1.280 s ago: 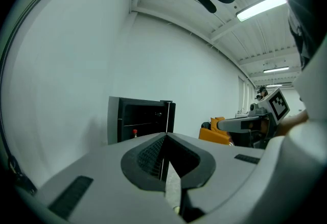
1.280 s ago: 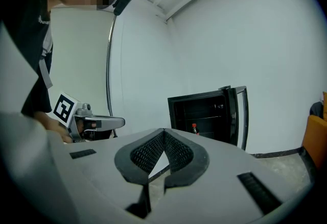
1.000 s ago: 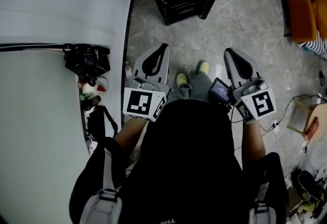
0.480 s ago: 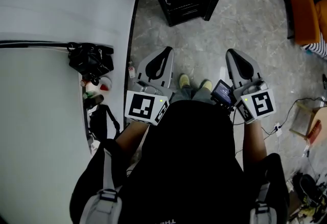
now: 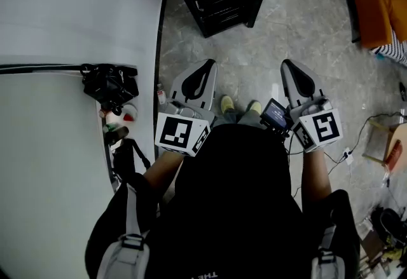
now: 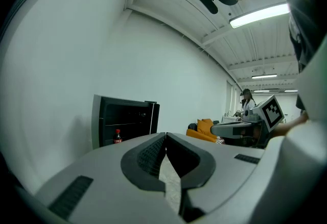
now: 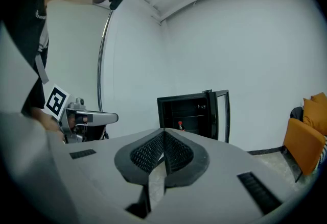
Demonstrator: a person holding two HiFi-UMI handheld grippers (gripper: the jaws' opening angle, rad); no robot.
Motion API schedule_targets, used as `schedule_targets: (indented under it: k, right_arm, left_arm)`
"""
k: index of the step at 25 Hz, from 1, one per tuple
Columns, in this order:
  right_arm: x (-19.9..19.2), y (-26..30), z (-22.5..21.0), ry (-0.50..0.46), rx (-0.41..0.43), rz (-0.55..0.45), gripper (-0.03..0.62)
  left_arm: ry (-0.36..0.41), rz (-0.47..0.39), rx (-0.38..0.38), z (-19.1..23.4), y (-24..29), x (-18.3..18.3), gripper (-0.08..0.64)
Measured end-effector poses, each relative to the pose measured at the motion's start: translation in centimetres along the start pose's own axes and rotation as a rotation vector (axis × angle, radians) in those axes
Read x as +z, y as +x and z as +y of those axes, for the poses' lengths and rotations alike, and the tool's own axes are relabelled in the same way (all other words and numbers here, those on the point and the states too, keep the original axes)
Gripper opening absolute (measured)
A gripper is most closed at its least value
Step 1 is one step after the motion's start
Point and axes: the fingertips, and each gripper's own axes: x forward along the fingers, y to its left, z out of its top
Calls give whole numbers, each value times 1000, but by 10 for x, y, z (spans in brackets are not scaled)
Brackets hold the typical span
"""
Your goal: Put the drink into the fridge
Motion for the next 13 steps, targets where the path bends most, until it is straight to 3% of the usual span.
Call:
schedule_targets:
  k: [13]
  right_arm:
    - [3,-5,-18,-16,-57,4,12]
  left_arm:
    - [-18,-9,-26,1,18,5,14]
